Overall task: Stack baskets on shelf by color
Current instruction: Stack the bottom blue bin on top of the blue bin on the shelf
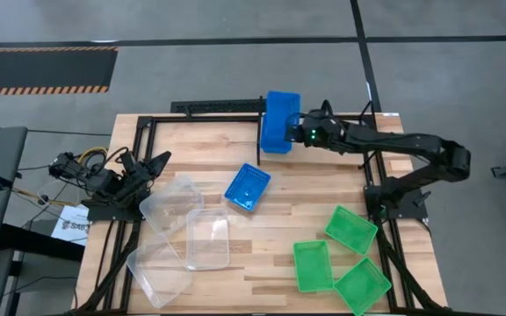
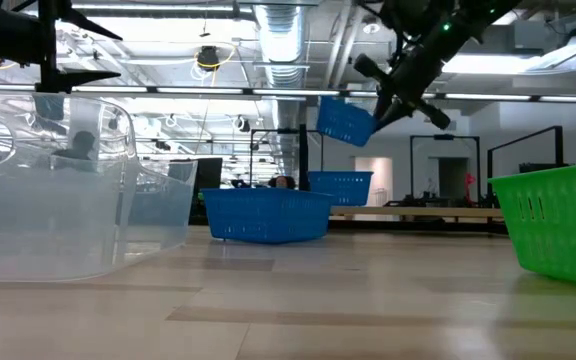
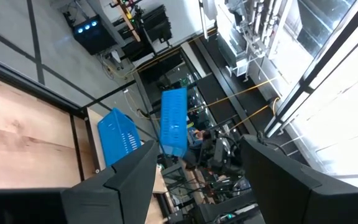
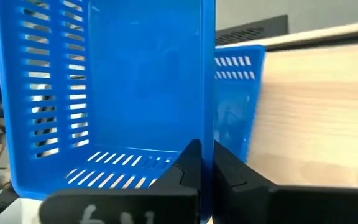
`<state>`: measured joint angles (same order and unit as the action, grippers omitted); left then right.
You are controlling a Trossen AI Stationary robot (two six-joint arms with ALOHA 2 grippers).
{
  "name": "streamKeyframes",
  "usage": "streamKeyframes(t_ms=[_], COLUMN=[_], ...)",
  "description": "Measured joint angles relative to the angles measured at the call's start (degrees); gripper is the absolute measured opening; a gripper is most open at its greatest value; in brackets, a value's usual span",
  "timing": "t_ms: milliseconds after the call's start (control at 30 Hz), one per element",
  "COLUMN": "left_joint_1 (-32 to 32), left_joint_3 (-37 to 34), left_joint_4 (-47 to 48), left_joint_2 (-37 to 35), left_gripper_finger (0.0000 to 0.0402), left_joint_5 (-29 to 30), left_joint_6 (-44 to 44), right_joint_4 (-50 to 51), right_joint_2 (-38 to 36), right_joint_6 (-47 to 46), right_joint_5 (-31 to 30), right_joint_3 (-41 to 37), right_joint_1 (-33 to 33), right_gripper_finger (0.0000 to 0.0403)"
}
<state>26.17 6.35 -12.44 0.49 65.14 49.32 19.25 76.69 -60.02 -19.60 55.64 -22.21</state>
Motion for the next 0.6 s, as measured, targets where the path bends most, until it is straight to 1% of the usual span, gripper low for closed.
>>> streamKeyframes(t_ms=[233, 333, 600], left_joint_1=[-0.01, -0.02, -0.02], left_joint_3=[0.0, 0.0, 0.0], left_joint_4=[0.08, 0.13, 0.13], left_joint_2=[-0.01, 0.0, -0.02], left_gripper_finger=[0.0224, 0.0224, 0.0224], left_joint_5=[0.0, 0.0, 0.0], left_joint_6=[0.0, 0.0, -0.04], right_joint_4=[3.37, 2.79, 2.86], right_joint_2=[1.51, 1.46, 1.44], right_joint_6=[-0.14, -0.12, -0.24], right_joint_5=[-0.32, -1.09, -1.42], right_joint_3=[-0.01, 0.02, 0.02], right_joint_1=[-0.07, -0.07, -0.07], right_gripper_finger=[0.0021, 0.0019, 0.0034])
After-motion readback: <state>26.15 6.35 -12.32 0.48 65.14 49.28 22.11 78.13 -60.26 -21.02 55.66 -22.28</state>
